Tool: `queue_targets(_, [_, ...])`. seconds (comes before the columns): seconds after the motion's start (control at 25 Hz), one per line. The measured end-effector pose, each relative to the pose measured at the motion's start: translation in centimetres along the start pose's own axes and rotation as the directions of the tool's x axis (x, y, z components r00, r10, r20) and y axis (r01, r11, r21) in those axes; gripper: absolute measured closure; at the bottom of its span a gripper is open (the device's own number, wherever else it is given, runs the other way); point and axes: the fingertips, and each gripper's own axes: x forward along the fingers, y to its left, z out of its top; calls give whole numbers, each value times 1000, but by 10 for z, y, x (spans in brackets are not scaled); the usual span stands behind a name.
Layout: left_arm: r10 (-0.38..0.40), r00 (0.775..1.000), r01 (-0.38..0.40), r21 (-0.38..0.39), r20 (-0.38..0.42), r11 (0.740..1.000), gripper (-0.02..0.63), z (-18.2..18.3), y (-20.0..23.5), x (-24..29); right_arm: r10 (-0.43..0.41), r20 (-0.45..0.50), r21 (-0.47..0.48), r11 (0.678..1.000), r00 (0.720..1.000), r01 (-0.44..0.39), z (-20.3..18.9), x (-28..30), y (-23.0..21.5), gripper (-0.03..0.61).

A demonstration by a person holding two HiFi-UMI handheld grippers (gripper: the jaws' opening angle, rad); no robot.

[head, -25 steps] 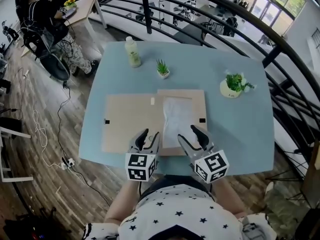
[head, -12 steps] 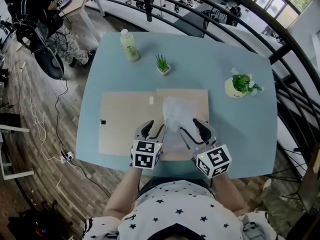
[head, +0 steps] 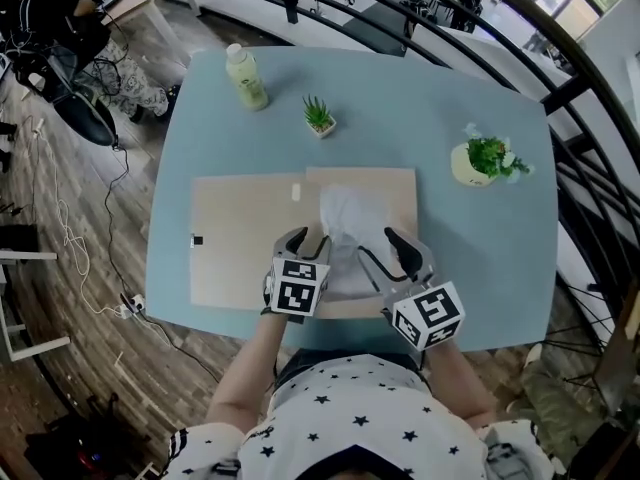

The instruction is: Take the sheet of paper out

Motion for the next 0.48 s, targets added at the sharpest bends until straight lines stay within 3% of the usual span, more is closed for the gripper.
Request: queue_targets(0.48, [30,994,-26,43,-102,999,449,-14,7,34,13,-18,16,1000,1000,-12,-9,3,-2,356])
